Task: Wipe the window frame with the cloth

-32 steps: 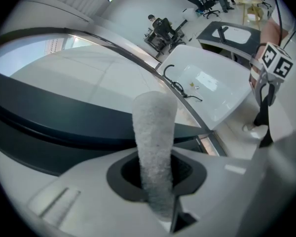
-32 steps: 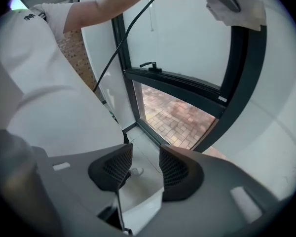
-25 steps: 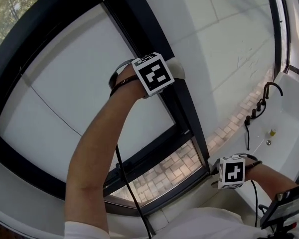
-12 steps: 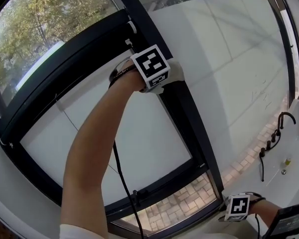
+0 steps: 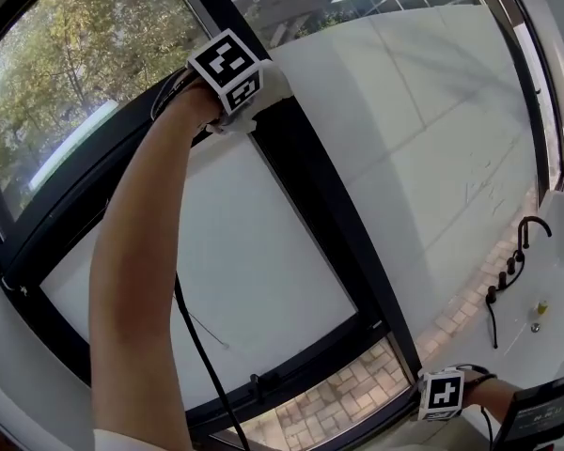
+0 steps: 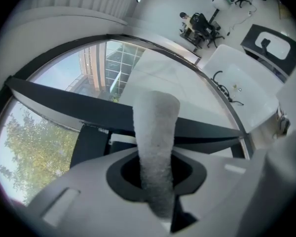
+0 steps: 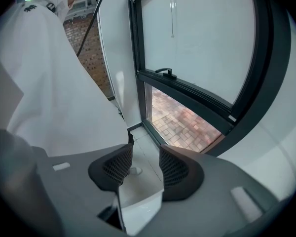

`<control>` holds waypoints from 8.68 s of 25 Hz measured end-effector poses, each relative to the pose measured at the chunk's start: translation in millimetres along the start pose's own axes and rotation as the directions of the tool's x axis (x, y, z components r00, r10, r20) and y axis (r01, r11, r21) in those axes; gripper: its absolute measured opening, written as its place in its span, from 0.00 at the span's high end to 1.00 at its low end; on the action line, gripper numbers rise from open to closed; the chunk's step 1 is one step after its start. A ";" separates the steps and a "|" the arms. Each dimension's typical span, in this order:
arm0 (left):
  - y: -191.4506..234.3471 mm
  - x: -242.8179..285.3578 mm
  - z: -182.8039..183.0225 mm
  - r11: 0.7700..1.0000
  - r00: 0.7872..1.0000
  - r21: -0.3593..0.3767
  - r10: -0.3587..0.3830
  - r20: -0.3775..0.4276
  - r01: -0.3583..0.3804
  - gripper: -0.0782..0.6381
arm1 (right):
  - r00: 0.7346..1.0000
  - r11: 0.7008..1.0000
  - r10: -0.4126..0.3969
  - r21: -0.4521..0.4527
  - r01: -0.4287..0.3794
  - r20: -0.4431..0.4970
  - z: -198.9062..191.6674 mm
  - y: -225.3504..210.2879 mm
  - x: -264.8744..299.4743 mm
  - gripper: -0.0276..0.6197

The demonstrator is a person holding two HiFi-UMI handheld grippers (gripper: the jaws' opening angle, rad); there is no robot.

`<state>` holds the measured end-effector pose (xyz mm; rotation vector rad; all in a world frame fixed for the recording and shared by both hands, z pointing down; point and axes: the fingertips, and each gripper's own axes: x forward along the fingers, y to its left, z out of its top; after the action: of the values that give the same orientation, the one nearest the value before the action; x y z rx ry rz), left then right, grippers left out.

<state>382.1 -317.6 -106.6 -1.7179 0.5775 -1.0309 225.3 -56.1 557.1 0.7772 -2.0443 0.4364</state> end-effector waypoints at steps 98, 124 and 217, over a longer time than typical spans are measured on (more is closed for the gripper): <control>9.1 -294.7 -681.4 0.904 0.829 0.002 0.393 -0.398 -0.428 0.76 | 0.960 0.777 0.186 -0.567 -0.274 -0.209 364.9 137.3 133.1 0.69; -183.0 -191.6 -716.3 0.974 0.880 0.043 0.219 -0.421 -0.222 0.76 | 0.956 0.788 0.219 -0.542 -0.292 -0.197 356.1 164.7 133.8 0.69; -647.6 62.6 -550.8 0.572 0.949 -0.782 -0.020 -0.315 -0.248 0.76 | 0.943 0.872 0.241 -0.376 -0.313 -0.228 208.8 62.1 54.0 0.69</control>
<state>-111.2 -404.1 583.2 -2.2810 1.5441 -0.9866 32.9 -147.4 486.2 0.1816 -1.9916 0.2109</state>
